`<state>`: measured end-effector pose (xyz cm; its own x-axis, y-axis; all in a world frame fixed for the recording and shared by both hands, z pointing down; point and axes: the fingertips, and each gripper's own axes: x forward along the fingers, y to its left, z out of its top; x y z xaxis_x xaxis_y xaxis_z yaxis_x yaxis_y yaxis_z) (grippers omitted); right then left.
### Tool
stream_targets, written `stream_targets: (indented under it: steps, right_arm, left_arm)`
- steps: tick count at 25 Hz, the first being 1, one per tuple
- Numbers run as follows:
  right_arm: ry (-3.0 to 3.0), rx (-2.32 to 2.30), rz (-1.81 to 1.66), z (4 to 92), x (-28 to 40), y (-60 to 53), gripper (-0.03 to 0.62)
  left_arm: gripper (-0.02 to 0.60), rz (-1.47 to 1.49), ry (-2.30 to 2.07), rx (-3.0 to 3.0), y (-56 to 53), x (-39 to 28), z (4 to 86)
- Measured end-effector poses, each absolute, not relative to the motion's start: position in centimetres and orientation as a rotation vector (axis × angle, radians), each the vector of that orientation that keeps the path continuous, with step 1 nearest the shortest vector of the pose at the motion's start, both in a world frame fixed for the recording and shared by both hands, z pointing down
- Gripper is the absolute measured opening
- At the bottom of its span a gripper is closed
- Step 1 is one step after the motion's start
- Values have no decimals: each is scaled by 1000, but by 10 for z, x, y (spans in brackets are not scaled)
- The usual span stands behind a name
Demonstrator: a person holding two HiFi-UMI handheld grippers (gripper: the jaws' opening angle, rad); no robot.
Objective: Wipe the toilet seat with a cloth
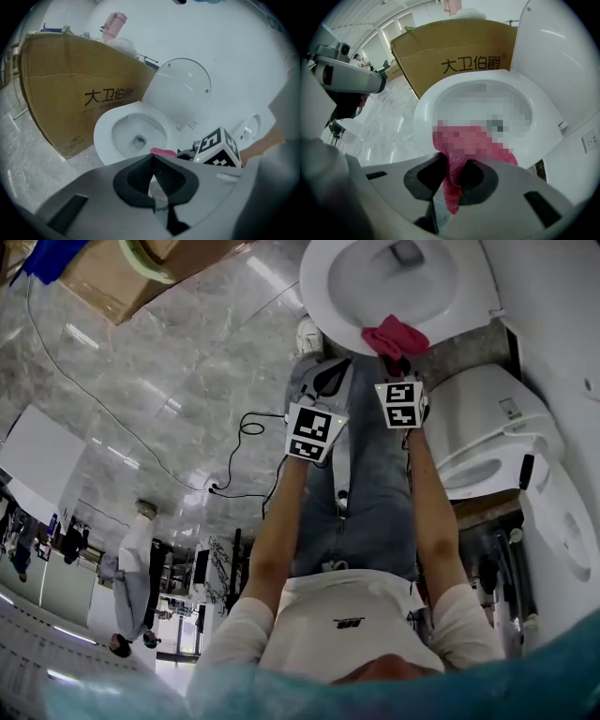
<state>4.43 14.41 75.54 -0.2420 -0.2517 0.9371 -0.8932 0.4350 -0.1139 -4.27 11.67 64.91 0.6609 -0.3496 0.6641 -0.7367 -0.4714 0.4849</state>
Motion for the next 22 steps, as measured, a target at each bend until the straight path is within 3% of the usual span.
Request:
stream_targets:
  steps: [22]
  right_arm:
    - [-1850,798,855,756,-34,122,54]
  left_arm:
    - [7,609,-972,1986,106,-97,662]
